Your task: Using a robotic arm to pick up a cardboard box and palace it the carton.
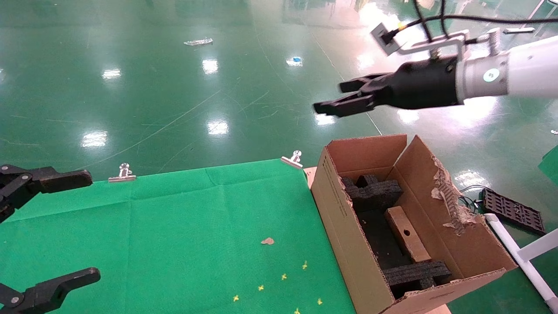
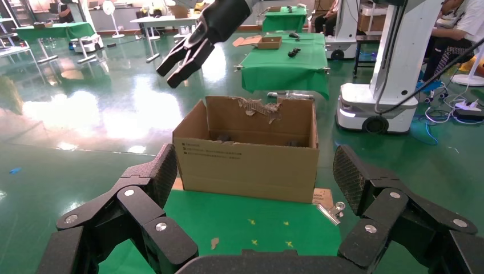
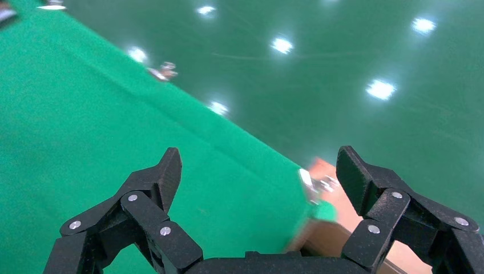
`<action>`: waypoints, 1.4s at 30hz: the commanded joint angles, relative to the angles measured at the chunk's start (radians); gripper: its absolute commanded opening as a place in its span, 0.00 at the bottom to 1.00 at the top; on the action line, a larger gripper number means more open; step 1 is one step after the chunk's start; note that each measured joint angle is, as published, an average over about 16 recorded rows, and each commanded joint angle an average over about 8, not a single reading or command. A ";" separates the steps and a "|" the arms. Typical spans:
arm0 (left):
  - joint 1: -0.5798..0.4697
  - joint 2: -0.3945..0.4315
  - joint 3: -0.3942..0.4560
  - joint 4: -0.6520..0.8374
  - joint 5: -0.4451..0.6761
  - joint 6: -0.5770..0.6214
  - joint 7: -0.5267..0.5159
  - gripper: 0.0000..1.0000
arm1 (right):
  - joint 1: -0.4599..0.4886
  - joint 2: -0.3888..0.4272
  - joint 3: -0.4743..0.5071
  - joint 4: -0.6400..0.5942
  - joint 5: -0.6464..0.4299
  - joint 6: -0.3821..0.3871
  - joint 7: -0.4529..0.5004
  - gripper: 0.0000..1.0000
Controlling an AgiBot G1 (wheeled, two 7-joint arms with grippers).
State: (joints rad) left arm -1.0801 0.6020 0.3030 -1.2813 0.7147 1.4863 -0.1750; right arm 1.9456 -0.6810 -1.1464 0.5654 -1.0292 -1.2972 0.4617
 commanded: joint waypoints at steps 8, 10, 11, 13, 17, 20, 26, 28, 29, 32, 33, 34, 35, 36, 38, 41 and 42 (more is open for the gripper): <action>0.000 0.000 0.000 0.000 0.000 0.000 0.000 1.00 | -0.191 0.015 0.190 0.157 0.065 -0.043 -0.060 1.00; 0.000 0.000 0.001 0.000 0.000 0.000 0.000 1.00 | -0.234 0.019 0.232 0.193 0.080 -0.053 -0.074 1.00; 0.000 0.000 0.001 0.000 0.000 0.000 0.000 1.00 | -0.255 0.020 0.254 0.210 0.087 -0.058 -0.080 1.00; 0.000 0.000 0.001 0.000 0.000 0.000 0.000 1.00 | -0.298 0.024 0.297 0.246 0.102 -0.068 -0.094 1.00; 0.000 0.000 0.001 0.000 -0.001 0.000 0.000 1.00 | -0.383 0.031 0.381 0.316 0.131 -0.087 -0.121 1.00; 0.000 0.000 0.001 0.000 -0.001 0.000 0.001 1.00 | -0.446 0.036 0.443 0.368 0.153 -0.102 -0.140 1.00; 0.000 -0.001 0.001 0.000 -0.001 -0.001 0.001 1.00 | -0.571 0.046 0.569 0.471 0.196 -0.130 -0.180 1.00; 0.000 -0.001 0.001 0.000 -0.001 -0.001 0.001 1.00 | -0.614 0.049 0.611 0.507 0.211 -0.140 -0.193 1.00; 0.000 -0.001 0.001 0.000 -0.001 -0.001 0.001 1.00 | -0.635 0.051 0.632 0.524 0.218 -0.145 -0.200 1.00; 0.000 -0.001 0.002 0.000 -0.001 -0.001 0.001 1.00 | -0.698 0.056 0.695 0.576 0.239 -0.159 -0.220 1.00; 0.000 -0.001 0.002 0.000 -0.001 -0.001 0.001 1.00 | -0.720 0.058 0.716 0.594 0.247 -0.164 -0.226 1.00; 0.000 -0.001 0.002 0.000 -0.001 -0.001 0.001 1.00 | -0.741 0.059 0.737 0.611 0.254 -0.169 -0.233 1.00; 0.000 -0.001 0.002 0.000 -0.001 -0.001 0.001 1.00 | -0.761 0.061 0.758 0.628 0.261 -0.173 -0.240 1.00; 0.000 -0.001 0.002 0.000 -0.001 -0.001 0.001 1.00 | -0.782 0.063 0.778 0.645 0.268 -0.178 -0.246 1.00; 0.000 -0.001 0.002 0.000 -0.001 -0.001 0.001 1.00 | -0.818 0.066 0.814 0.675 0.280 -0.186 -0.257 1.00; 0.000 -0.001 0.002 0.000 -0.001 -0.001 0.001 1.00 | -0.870 0.069 0.865 0.717 0.298 -0.198 -0.272 1.00; 0.000 -0.001 0.002 0.000 -0.001 -0.001 0.001 1.00 | -0.883 0.070 0.877 0.727 0.302 -0.201 -0.276 1.00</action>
State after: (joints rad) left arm -1.0804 0.6013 0.3049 -1.2811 0.7133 1.4853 -0.1741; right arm 1.0805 -0.6120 -0.2871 1.2775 -0.7327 -1.4938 0.1920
